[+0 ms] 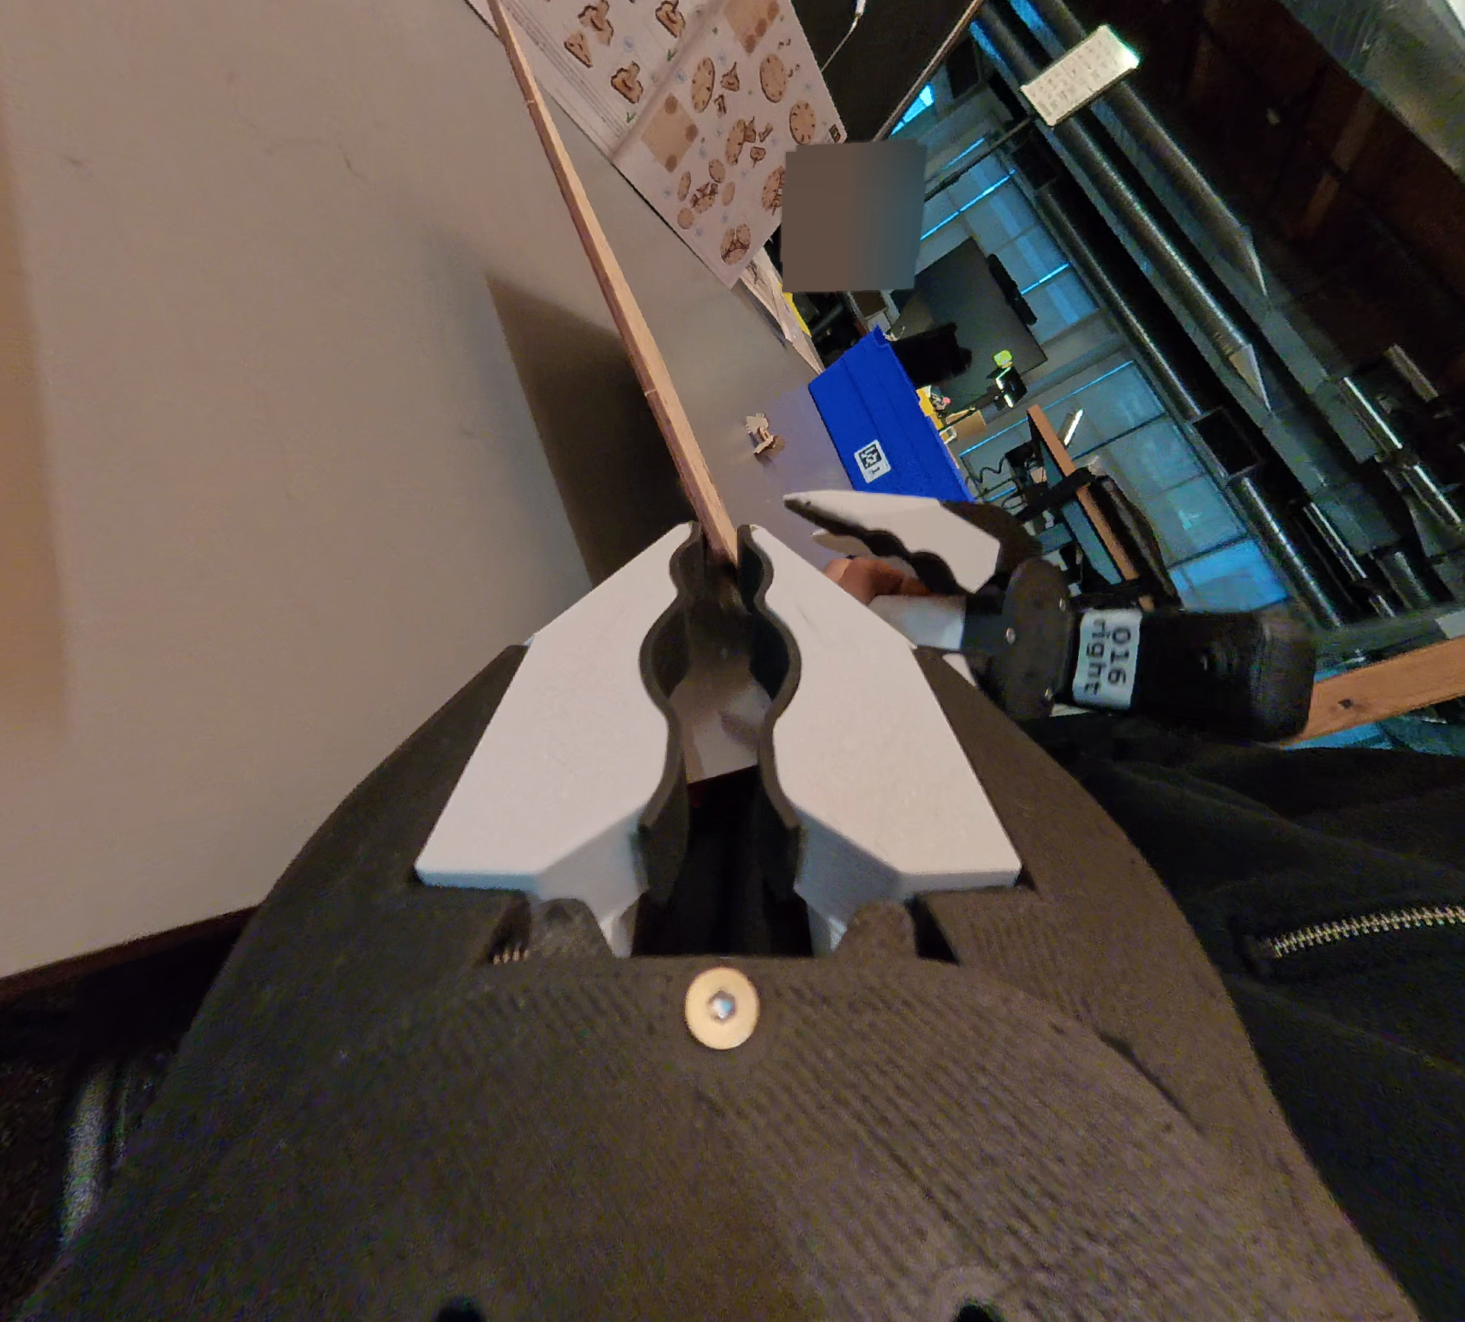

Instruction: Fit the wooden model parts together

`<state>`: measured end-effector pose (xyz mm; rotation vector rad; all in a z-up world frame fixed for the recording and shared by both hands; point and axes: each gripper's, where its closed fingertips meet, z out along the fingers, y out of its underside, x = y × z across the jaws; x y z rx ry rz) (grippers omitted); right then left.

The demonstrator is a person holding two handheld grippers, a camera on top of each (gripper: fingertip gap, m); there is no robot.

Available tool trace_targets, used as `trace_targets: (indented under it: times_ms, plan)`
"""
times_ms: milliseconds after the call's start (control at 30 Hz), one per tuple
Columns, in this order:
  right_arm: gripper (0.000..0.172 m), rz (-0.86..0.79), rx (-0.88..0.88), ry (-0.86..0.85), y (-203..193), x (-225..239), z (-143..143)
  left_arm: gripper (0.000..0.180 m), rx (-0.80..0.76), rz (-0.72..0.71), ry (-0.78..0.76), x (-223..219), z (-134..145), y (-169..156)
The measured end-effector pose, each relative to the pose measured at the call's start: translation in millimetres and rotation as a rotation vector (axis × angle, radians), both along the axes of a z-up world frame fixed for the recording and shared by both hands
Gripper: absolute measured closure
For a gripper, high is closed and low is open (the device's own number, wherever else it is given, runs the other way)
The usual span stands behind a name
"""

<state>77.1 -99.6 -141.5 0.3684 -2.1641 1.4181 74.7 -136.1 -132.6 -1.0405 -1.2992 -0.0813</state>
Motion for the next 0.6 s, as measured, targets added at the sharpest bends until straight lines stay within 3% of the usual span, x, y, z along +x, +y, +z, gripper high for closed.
trace_targets:
  times_ms: [200,467,600]
  plan:
    - [0.145,-0.046,0.077,0.218,-2,-2,-10,0.175,0.015,0.008,0.013,-2,2,1]
    - [0.162,-0.063,0.059,0.214,0,-5,-6,0.172,0.054,0.010,0.039,-5,4,1]
    - [0.164,-0.066,0.046,0.199,1,-6,-4,0.159,0.139,-0.023,0.073,-6,7,7]
